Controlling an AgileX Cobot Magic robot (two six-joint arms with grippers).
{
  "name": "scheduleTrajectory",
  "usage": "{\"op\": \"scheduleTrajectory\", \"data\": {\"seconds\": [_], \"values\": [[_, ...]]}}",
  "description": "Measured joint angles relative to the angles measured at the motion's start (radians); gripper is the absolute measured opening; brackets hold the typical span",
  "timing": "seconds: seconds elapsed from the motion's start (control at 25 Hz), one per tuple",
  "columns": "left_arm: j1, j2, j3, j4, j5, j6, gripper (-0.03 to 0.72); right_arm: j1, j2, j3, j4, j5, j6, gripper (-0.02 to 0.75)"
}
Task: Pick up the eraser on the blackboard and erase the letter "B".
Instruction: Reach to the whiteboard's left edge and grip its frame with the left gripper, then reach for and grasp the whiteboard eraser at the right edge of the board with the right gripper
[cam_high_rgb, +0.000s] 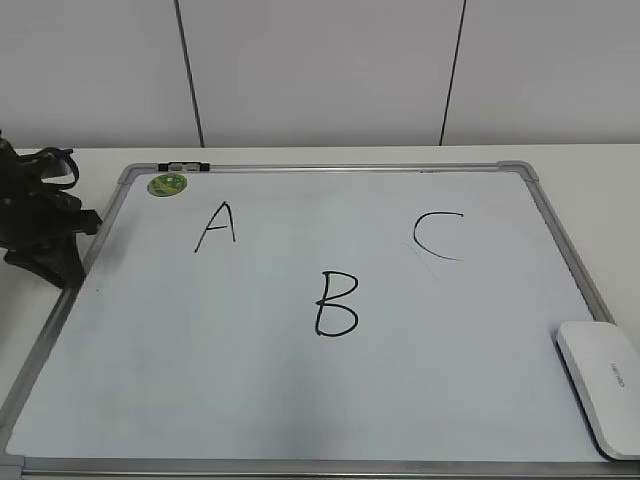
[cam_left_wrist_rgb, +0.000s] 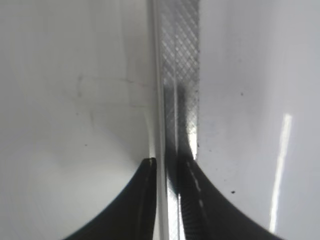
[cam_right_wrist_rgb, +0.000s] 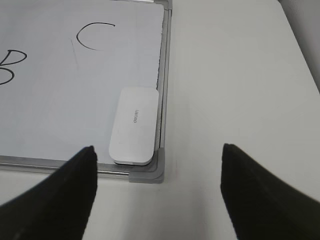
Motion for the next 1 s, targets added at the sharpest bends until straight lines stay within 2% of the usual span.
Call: {"op": "scheduleTrajectory", "data": {"seconds": [0.16,0.52,0.8,1.0], "values": [[0.0,0.001,-0.003,-0.017,0.005,0.0,0.016,0.0,0.0,0.0,0.0,0.0,0.0,0.591],[0.0,0.001,-0.003,-0.019,0.007,0.0,0.013,0.0,0.034,-0.025,0.002,0.0,0.0,0.591],[0.0,0.001,-0.003,-0.019,0.007,0.0,0.013,0.0,0.308,-0.177,0.011,0.009,0.0,0.591],[0.0,0.001,-0.003,-0.019,0.01,0.0,0.013,0.0,0.472,-0.206,0.032,-0.014,0.0,0.591]]}}
